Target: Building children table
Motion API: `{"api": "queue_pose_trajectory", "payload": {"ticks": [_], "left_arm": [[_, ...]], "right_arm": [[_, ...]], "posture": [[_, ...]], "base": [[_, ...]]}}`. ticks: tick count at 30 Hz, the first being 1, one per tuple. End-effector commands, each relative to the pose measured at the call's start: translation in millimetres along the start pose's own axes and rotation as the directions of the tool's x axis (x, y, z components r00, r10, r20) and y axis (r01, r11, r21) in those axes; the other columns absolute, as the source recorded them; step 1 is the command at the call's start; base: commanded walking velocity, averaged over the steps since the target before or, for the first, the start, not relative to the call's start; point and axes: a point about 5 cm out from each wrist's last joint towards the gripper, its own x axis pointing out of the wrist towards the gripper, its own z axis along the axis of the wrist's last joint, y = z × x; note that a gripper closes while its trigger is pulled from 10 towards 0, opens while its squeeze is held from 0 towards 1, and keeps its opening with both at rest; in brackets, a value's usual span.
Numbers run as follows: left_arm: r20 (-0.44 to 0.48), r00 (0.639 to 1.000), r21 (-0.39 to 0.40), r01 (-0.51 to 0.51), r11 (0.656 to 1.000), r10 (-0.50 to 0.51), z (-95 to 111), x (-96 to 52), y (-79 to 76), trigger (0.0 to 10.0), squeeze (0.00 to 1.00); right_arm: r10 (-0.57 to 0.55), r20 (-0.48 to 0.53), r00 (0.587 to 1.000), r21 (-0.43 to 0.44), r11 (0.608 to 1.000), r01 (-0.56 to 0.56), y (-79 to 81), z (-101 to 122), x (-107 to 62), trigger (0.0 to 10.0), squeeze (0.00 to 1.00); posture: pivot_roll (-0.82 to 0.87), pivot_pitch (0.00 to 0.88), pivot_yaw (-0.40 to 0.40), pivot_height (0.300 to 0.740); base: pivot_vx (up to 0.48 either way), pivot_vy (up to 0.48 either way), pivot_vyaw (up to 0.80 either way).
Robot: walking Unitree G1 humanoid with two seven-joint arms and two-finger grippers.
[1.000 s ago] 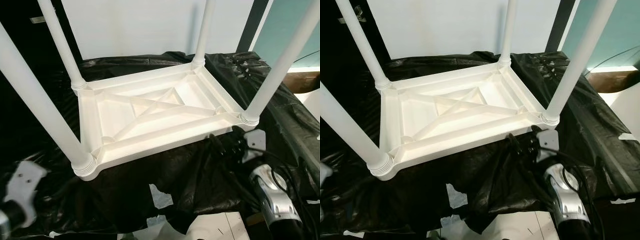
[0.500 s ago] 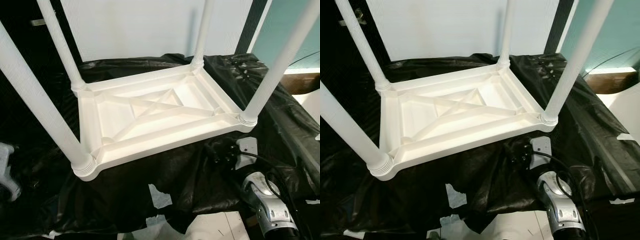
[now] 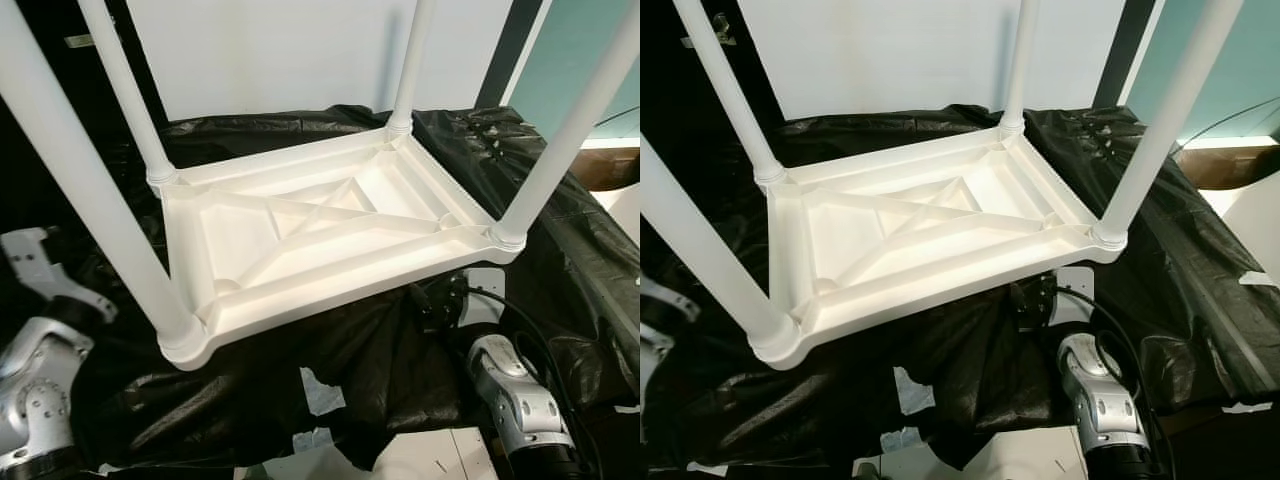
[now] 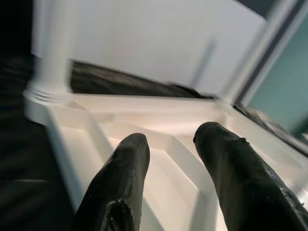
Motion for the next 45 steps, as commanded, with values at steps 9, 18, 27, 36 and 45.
{"api": "queue_pose_trajectory", "payload": {"ticks": [9,18,27,36,45], "left_arm": [[-0.206,0.81,-0.064,0.548,0.834,-0.549,-20.5,-13.8,-52.3,10.0,0.0],[-0.335,0.706,-0.063,0.644,0.762,-0.624,-27.3,-24.2,-82.5,10.0,0.0],[-0.516,0.595,-0.041,0.701,0.712,-0.616,-43.7,-32.9,-100.1,10.0,0.0],[-0.578,0.506,-0.039,0.767,0.641,-0.64,-42.5,-36.7,-116.6,10.0,0.0],[-0.571,0.475,-0.044,0.797,0.603,-0.669,-41.3,-36.2,-131.4,10.0,0.0]], "right_arm": [[-0.038,0.01,0.999,-0.01,0.999,0.038,5.8,15.7,17.6,10.0,0.0],[0.038,0.019,0.999,-0.093,0.995,-0.037,10.3,34.4,43.9,10.0,0.0],[0.19,-0.05,0.981,-0.229,0.953,-0.196,19.1,36.0,71.0,10.0,0.0],[0.307,-0.09,0.947,-0.326,0.89,-0.32,43.9,37.2,86.0,10.0,0.0],[0.414,-0.103,0.904,-0.341,0.839,-0.423,72.3,40.3,91.6,10.0,0.0]], "posture": [[0.08,0.081,-0.037,0.74],[0.11,0.093,-0.048,0.74],[0.14,0.098,-0.06,0.74],[0.17,0.103,-0.057,0.74],[0.18,0.115,-0.049,0.74]], "base": [[0.0,0.0,0.0],[0.0,0.0,0.0],[0.0,0.0,0.0],[0.0,0.0,0.0],[0.0,0.0,0.0]]}}
